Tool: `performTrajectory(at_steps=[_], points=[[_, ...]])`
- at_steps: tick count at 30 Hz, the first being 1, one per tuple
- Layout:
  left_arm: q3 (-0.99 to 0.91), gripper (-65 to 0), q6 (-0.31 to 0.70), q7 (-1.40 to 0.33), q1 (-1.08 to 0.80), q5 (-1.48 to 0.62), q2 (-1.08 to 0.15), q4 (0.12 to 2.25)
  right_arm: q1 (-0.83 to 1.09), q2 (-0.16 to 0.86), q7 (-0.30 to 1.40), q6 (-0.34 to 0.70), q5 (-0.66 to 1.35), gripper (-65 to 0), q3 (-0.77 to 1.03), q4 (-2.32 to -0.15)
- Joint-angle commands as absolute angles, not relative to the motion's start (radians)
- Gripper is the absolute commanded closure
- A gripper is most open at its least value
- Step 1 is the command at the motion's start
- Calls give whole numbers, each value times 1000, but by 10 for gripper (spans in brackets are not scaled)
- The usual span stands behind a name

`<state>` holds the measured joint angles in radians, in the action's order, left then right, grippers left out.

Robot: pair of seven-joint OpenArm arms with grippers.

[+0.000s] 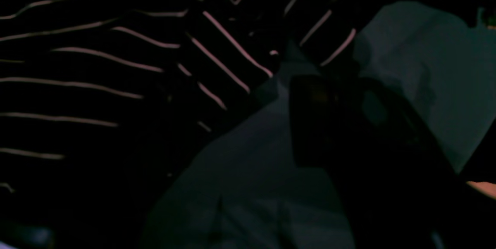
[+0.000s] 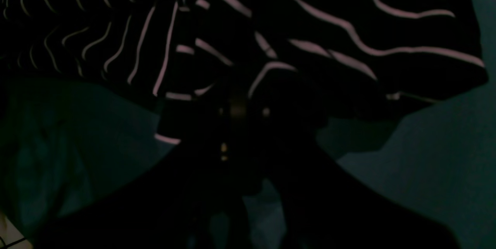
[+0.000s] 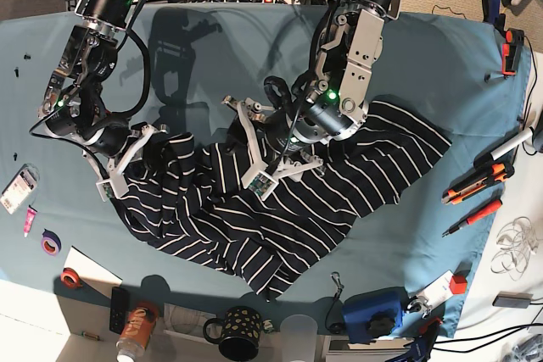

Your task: Layout the t-shirt on the table in an organized manner, then fold the t-shirt properly

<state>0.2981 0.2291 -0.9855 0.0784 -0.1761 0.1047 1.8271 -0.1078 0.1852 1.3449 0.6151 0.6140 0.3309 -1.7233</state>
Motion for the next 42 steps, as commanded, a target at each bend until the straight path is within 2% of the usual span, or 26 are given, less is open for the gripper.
performTrajectory(at_steps=[1,3,6,7,9,10,14,17,21,24,26,27,29,30,33,34,35,37,38,40,42], points=[[299,-345,234,-960,94,-186,116,1843,-127,197,1340,621,628,-11,334,-1741],[299,-345,235,-960,94,-186,116,1843,-127,197,1337,621,628,-107,334,-1741],[299,-345,235,-960,94,-186,116,1843,-127,197,1311,620,628,-120,334,-1741],[299,-345,235,-960,94,-186,116,1843,-127,196,1302,609,627,-115,334,-1741],[299,-345,234,-960,94,-186,116,1843,-127,197,1298,593,628,-20,334,-1741],[299,-345,234,-959,94,-186,116,1843,-127,196,1298,588,628,0,334,-1741],[299,-345,234,-960,94,-186,116,1843,-127,197,1303,548,638,0,334,-1741],[299,-345,234,-960,94,-186,116,1843,-127,197,1369,558,787,0,334,-1755],[299,-345,235,-960,94,-186,116,1843,-93,196,1383,698,1013,0,335,-1864],[299,-345,234,-960,94,-186,116,1843,-89,193,1289,698,876,0,367,-1912],[299,-345,235,-960,94,-186,116,1843,-88,191,1256,607,799,0,405,-1909],[299,-345,235,-960,94,-186,116,1843,-88,194,1282,610,812,0,417,-1909],[299,-345,235,-960,94,-186,116,1843,-89,217,1327,698,866,0,435,-1909],[299,-345,235,-961,93,-186,116,1843,-91,235,1303,698,863,0,455,-1909],[299,-345,234,-961,94,-186,116,1843,-118,231,1150,546,706,0,595,-1909],[299,-345,234,-961,94,-186,116,1843,-130,223,1139,536,685,0,640,-1909],[299,-345,234,-960,94,-186,116,1843,-130,226,1160,569,717,0,665,-1909],[299,-345,234,-949,94,-186,115,1843,-115,264,1293,698,897,0,653,-1909],[299,-345,234,-949,94,-186,116,1843,-105,289,1335,698,944,0,630,-1909],[299,-345,235,-951,94,-186,116,1843,-108,333,1274,698,829,0,616,-1909],[299,-345,234,-956,93,-187,117,1843,-111,344,1118,525,668,0,642,-1909]])
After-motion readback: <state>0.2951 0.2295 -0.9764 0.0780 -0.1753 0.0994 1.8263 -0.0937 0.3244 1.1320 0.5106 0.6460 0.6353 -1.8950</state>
